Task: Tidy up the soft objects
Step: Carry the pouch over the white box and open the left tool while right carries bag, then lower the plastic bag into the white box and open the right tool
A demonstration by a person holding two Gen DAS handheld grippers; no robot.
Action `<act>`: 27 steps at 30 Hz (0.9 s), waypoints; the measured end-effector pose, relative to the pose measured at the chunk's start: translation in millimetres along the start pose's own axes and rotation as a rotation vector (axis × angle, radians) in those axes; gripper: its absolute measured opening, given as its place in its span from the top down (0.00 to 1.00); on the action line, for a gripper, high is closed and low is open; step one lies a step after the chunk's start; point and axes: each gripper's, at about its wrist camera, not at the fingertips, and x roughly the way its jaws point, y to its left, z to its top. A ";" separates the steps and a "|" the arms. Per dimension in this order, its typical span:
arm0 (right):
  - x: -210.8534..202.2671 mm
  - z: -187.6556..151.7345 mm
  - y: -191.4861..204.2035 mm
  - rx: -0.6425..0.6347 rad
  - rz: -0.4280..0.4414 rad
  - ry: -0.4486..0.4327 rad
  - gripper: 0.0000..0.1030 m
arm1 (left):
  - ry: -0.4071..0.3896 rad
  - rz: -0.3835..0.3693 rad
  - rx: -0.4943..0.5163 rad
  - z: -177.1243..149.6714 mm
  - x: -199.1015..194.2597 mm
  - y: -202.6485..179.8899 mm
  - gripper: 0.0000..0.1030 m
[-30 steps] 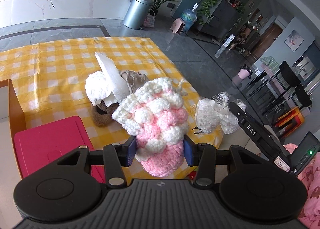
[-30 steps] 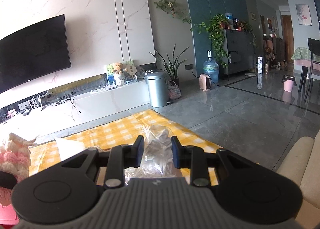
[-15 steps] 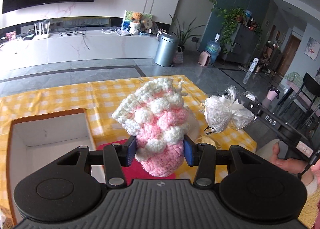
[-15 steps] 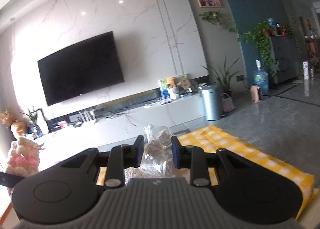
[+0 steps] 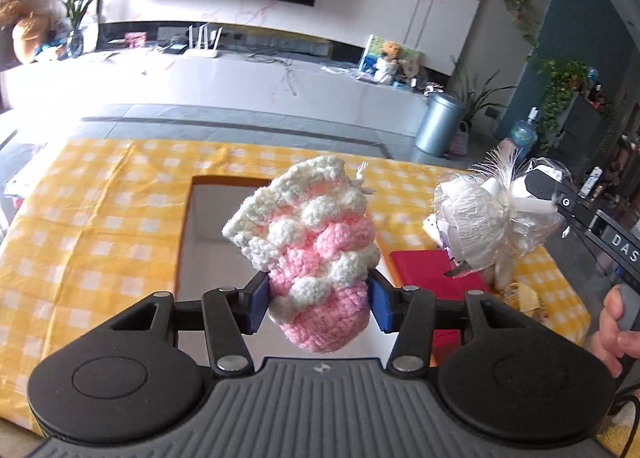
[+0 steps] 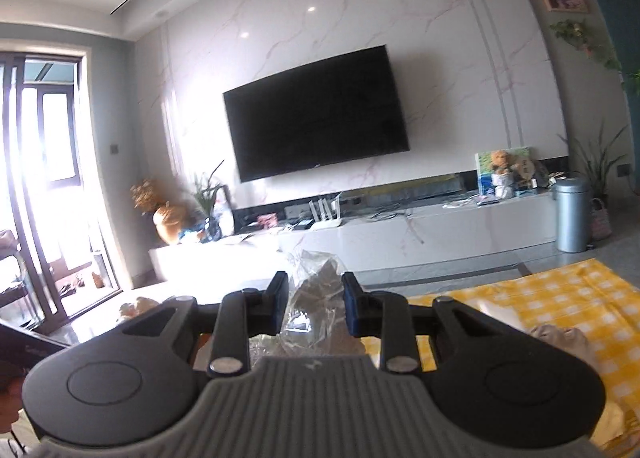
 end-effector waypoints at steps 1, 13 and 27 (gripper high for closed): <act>8.6 -5.1 6.7 0.004 0.023 0.020 0.73 | 0.018 0.027 -0.006 -2.2 4.5 5.7 0.43; 54.1 -38.5 49.7 -0.057 0.089 0.173 0.73 | 0.218 0.174 0.184 -50.3 31.9 13.8 0.44; 57.0 -42.3 41.8 -0.080 0.037 0.226 0.73 | 0.126 0.224 0.372 -67.4 3.2 -10.3 0.13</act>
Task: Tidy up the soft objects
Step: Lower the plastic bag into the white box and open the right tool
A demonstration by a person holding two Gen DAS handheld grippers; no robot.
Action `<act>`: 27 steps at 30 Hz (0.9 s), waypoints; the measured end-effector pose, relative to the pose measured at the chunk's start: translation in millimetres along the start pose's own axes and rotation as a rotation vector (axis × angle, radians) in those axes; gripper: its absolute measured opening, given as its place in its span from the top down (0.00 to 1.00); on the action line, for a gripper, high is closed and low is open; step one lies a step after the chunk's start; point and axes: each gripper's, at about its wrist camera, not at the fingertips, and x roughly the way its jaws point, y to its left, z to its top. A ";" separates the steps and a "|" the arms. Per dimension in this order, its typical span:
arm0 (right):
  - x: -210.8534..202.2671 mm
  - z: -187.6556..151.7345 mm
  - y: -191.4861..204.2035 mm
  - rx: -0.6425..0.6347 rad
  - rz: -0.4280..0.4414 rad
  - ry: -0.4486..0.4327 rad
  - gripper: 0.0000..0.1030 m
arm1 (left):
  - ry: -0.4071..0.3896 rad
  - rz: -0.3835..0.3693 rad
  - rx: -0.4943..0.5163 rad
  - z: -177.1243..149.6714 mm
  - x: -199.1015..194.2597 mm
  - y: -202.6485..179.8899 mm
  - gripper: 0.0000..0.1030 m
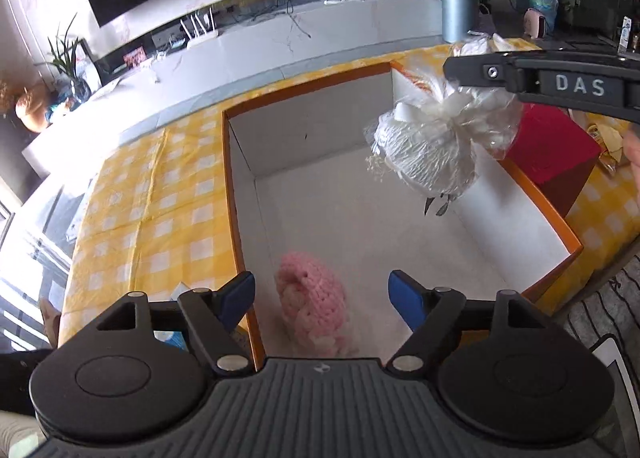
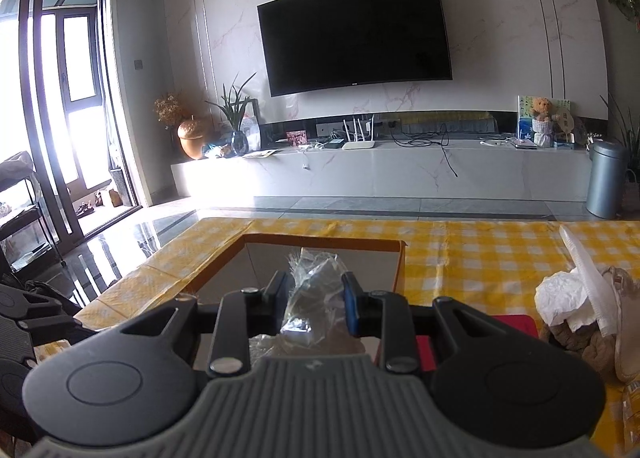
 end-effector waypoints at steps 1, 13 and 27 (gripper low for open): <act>0.1 -0.4 0.5 -0.002 0.001 0.002 0.73 | -0.012 -0.003 0.008 -0.5 -3.1 -1.0 0.12; 8.5 -3.4 7.2 -0.025 0.016 0.042 0.72 | 0.094 -0.059 -0.041 6.5 -0.4 23.1 0.16; 33.4 -19.7 26.0 -0.076 0.102 0.208 0.71 | -0.182 0.024 -0.139 10.6 -22.9 39.8 0.14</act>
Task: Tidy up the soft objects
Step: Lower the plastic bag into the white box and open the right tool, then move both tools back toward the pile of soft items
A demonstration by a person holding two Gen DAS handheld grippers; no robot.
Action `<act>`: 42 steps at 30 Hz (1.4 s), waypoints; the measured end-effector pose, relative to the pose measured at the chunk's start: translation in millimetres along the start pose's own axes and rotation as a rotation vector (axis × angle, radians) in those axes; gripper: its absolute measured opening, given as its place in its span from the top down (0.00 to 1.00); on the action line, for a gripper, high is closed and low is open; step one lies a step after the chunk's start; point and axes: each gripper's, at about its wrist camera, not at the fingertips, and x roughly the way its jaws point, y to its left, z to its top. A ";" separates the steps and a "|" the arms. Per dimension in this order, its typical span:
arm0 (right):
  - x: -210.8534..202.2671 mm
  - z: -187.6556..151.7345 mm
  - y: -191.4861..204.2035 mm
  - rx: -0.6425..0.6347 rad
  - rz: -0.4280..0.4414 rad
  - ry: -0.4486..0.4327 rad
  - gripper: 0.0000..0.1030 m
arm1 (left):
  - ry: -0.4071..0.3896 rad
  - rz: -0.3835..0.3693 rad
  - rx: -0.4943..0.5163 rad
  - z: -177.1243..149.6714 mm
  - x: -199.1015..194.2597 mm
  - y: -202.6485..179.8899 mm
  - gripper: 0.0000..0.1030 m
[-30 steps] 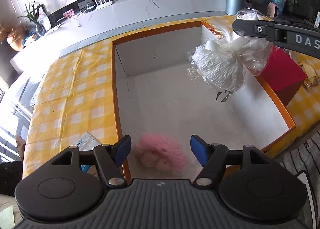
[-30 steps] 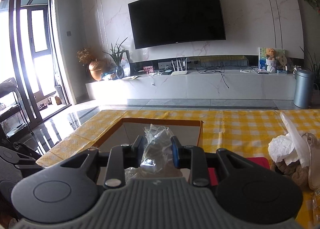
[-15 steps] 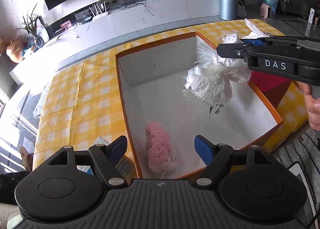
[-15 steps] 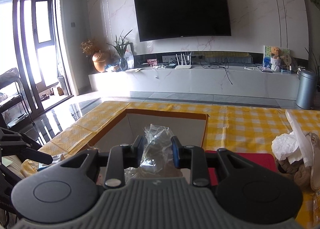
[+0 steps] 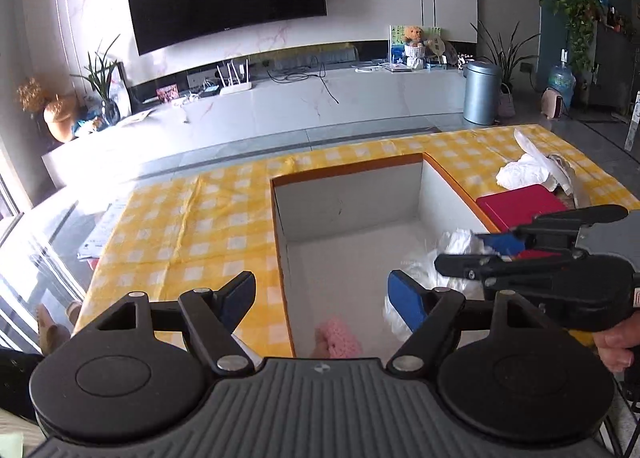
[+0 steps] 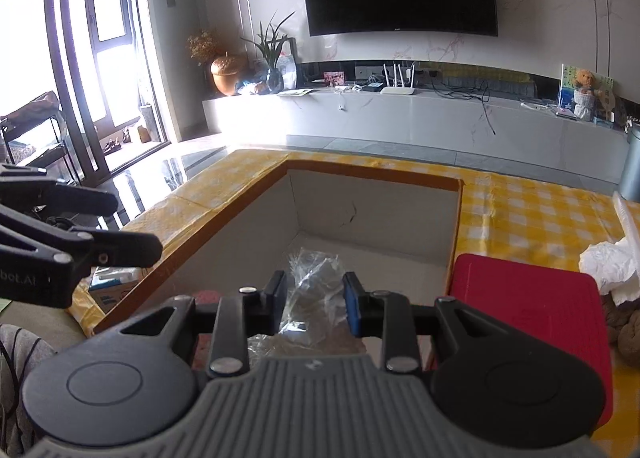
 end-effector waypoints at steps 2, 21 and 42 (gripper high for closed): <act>7.5 -4.8 3.9 -0.018 0.020 0.043 0.71 | -0.001 0.000 -0.002 1.1 2.4 -2.1 0.14; 5.5 -1.7 18.1 -0.084 0.011 0.057 0.38 | 0.045 -0.016 0.005 -2.8 11.0 -4.2 0.14; -95.5 15.5 -10.0 -0.127 -0.151 -0.256 0.02 | -0.196 0.003 -0.128 25.6 -33.6 -25.4 0.14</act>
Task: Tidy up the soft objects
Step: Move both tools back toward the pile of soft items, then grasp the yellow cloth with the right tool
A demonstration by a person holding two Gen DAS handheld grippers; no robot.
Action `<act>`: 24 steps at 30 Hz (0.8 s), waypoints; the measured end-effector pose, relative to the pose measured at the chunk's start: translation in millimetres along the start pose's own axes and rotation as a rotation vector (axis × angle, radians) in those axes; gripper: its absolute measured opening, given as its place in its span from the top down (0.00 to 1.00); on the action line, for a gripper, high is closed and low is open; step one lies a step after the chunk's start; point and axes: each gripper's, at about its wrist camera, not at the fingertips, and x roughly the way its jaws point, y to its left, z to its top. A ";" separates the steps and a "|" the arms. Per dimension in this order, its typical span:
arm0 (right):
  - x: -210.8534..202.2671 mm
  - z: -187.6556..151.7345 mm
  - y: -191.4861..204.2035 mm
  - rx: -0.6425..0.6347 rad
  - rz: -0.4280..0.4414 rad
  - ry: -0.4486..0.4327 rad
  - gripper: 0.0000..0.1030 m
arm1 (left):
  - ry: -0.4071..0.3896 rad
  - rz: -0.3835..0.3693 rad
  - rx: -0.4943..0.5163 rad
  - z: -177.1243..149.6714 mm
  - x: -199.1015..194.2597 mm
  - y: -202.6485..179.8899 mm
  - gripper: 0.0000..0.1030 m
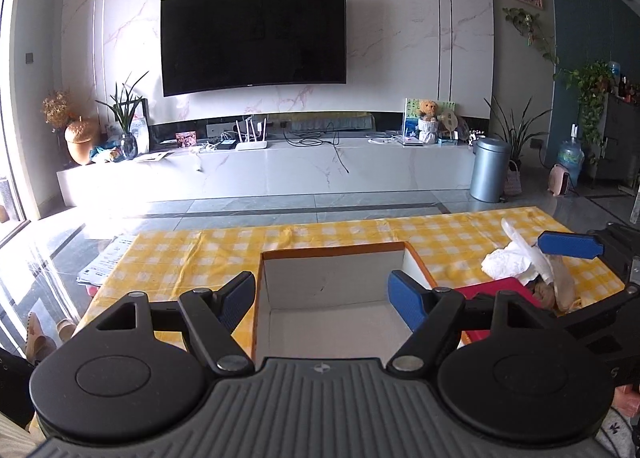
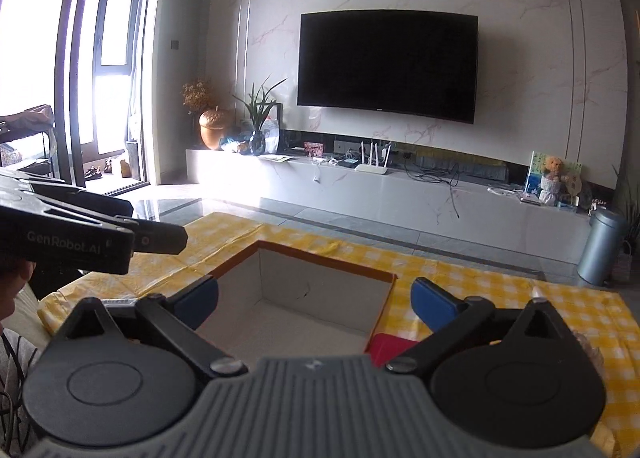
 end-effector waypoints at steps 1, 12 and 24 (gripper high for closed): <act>-7.5 1.3 -7.8 -0.004 -0.034 -0.017 0.02 | 0.000 -0.013 -0.008 2.7 -1.1 -2.8 0.14; -65.7 -25.7 -131.2 0.079 -0.607 -0.004 0.02 | 0.016 -0.102 0.060 26.8 -3.8 -68.8 0.14; -29.7 -125.6 -272.4 0.578 -0.578 0.271 0.02 | 0.101 -0.277 0.182 17.9 17.5 -168.5 0.14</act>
